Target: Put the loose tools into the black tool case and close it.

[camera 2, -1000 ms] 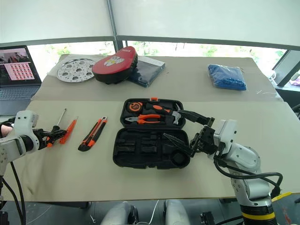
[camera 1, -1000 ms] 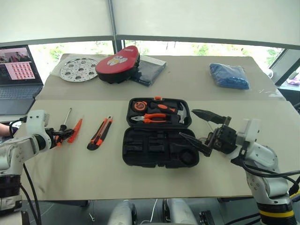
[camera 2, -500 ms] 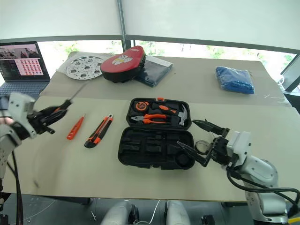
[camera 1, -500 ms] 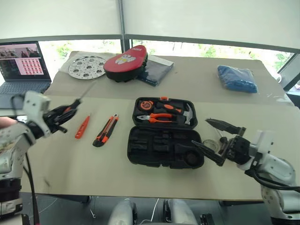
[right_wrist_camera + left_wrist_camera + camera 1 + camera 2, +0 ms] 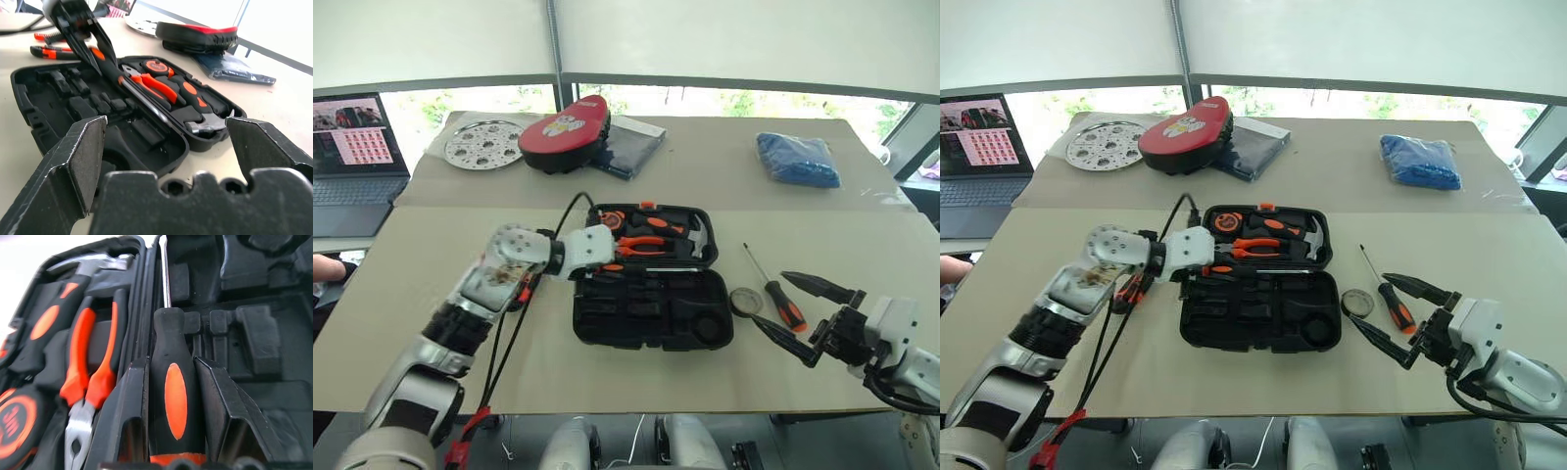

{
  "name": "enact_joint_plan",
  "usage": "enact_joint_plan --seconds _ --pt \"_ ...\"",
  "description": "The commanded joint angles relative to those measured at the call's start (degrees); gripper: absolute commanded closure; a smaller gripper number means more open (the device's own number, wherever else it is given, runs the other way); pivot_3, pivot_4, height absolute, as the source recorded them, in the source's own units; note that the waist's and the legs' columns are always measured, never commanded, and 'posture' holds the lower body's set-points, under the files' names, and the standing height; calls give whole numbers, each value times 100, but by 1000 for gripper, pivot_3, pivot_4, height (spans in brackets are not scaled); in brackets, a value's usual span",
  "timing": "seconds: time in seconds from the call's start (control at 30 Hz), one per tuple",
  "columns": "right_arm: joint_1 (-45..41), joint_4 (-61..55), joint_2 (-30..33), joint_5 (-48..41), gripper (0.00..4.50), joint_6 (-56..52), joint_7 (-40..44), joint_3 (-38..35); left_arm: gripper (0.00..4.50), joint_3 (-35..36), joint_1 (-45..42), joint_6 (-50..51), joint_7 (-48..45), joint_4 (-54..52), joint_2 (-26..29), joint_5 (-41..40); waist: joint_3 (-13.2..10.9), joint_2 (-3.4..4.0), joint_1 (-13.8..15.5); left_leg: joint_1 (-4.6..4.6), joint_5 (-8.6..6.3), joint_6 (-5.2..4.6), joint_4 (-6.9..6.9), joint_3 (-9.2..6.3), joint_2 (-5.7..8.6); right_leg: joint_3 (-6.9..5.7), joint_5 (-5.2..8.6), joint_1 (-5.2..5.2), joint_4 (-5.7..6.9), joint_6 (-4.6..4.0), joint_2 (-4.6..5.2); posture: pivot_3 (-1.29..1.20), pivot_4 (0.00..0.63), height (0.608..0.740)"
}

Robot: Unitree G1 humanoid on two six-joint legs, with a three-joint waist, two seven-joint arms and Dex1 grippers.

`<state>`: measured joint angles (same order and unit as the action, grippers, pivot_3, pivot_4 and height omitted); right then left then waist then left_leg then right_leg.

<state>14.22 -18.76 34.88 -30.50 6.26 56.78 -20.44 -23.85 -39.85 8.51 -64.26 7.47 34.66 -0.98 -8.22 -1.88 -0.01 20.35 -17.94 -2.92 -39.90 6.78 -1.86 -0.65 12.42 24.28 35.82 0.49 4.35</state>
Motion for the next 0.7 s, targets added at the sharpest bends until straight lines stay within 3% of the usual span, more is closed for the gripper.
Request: enact_joint_plan --seconds 0.03,0.3,0.4,0.5,0.67,0.7 --pt "7 -265 -66 -52 0 134 -93 -52 3032 -53 -67 59 -49 -113 -41 215 -1 0 15 1 -1 -1 -1 0 0 -1 0 0 0 1 2 0 150 740" --pt "132 -261 -176 -51 0 208 -96 -125 3032 -229 40 -85 -74 37 -118 620 0 0 76 9 -6 -11 -12 -3 1 -5 4 -1 -1 7 9 0 150 740" --pt "189 -289 -190 -97 0 201 -77 -118 2396 -24 30 -8 -71 10 -295 393 -1 0 74 10 -6 -11 -12 -3 2 -4 4 -1 -2 8 9 0 150 740" --pt "268 -339 -197 -171 0 157 -72 -123 1370 432 34 -279 228 -89 -631 -4 -1 1 78 15 -6 -12 -16 -6 1 -7 4 0 -2 8 11 0 150 740" --pt "491 -384 -227 -227 0 83 -109 -162 1370 973 195 75 425 -305 -954 -588 -1 1 64 20 -7 -12 -25 -12 -4 -10 4 1 1 8 10 0 150 740" --pt "517 -371 -244 -220 0 90 -153 -185 1626 969 250 59 423 -246 -940 -568 -1 2 56 18 -6 -12 -25 -12 -3 -9 4 1 3 8 10 0 150 740"
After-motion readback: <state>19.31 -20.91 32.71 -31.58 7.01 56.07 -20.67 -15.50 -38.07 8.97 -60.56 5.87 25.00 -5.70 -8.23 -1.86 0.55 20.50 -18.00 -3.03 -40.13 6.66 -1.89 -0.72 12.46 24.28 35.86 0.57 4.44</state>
